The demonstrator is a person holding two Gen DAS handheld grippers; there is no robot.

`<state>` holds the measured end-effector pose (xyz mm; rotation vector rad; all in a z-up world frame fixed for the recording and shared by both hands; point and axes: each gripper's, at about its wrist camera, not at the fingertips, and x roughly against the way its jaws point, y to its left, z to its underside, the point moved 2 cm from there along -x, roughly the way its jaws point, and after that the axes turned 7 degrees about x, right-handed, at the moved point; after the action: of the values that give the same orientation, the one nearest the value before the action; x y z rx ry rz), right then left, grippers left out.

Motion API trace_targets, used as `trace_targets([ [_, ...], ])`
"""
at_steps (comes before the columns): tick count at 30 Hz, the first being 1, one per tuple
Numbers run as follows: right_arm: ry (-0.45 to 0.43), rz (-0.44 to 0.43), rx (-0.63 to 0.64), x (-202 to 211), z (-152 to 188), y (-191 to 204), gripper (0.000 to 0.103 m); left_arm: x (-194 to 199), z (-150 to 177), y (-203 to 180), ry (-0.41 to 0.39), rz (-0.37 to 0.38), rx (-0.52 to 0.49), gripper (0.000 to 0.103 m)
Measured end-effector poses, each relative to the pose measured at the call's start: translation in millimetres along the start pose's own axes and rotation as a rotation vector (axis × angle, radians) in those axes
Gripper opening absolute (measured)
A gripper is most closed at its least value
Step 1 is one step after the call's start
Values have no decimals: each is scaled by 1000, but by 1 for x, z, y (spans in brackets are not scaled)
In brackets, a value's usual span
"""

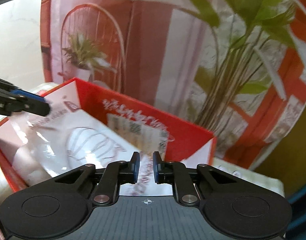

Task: Organize soft objects
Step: 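Lift the white mask bag with both tools and lower it into the box, then open both tools and withdraw them toward the blue-and-white packet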

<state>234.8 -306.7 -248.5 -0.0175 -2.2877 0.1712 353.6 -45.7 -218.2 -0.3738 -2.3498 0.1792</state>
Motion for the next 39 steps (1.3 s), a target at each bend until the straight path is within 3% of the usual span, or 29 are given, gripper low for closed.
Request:
trace_targets([
  [3, 43, -29, -18, -10, 0, 5, 12, -17, 0, -1, 48, -15, -17, 23],
  [12, 196, -79, -97, -35, 5, -2, 12, -54, 21, -15, 226, -96, -202, 23],
  [18, 272, -113, -50, -48, 6, 7, 10, -55, 22, -12, 243, -93, -205, 23],
  [25, 301, -113, -27, -54, 7, 11, 10, -54, 22, -13, 235, -97, -197, 23],
  [27, 298, -102, -20, -54, 6, 13, 11, -51, 22, -13, 216, -94, -194, 26],
  [30, 252, -45, -2, -45, 5, 15, 18, -36, 19, -14, 168, -76, -189, 38],
  [33, 127, -5, -33, -21, 4, 12, 23, -14, 13, -16, 100, -37, -169, 39],
  [35, 76, 5, -78, -6, 5, 9, 33, 0, 9, -20, 58, -23, -158, 39],
  [39, -8, 31, -106, 24, 5, 9, 42, 34, 11, -29, -17, -18, -173, 39],
])
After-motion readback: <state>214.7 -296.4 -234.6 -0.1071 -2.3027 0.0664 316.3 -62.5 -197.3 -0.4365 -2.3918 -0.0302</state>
